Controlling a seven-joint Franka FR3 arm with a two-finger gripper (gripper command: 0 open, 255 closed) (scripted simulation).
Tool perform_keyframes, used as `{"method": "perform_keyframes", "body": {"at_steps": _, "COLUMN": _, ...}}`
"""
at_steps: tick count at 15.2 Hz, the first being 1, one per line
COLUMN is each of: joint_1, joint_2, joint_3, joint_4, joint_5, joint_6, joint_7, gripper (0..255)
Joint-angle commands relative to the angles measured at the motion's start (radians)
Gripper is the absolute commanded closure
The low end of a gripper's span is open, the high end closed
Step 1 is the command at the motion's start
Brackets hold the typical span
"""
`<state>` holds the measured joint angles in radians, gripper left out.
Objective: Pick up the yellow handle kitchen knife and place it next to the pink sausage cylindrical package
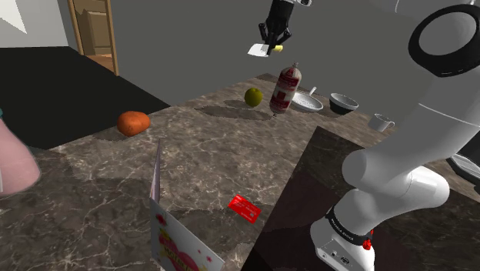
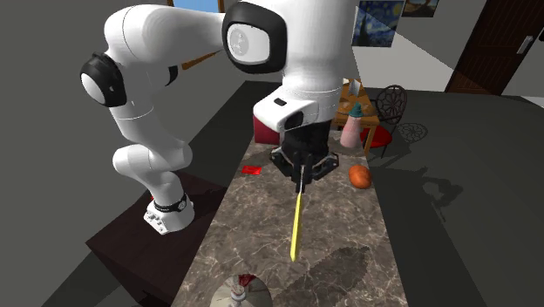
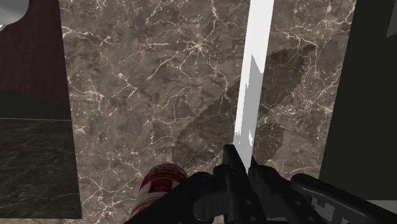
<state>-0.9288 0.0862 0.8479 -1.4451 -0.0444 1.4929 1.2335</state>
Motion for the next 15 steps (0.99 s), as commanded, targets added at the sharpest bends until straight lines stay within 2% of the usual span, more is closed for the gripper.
{"method": "perform_keyframes", "body": {"at_steps": 1, "joint_1": -0.007, "joint_2": -0.014, "joint_3": -0.003, "joint_4": -0.041, "joint_5": 0.011, "joint_6": 0.032, "joint_7": -0.006, "gripper": 255}}
{"method": "perform_keyframes", "body": {"at_steps": 15, "joint_1": -0.027, "joint_2": -0.068, "joint_3": -0.014, "joint_4": -0.277, "joint_5": 0.051, "joint_6": 0.232, "joint_7": -0.037, "gripper": 255}}
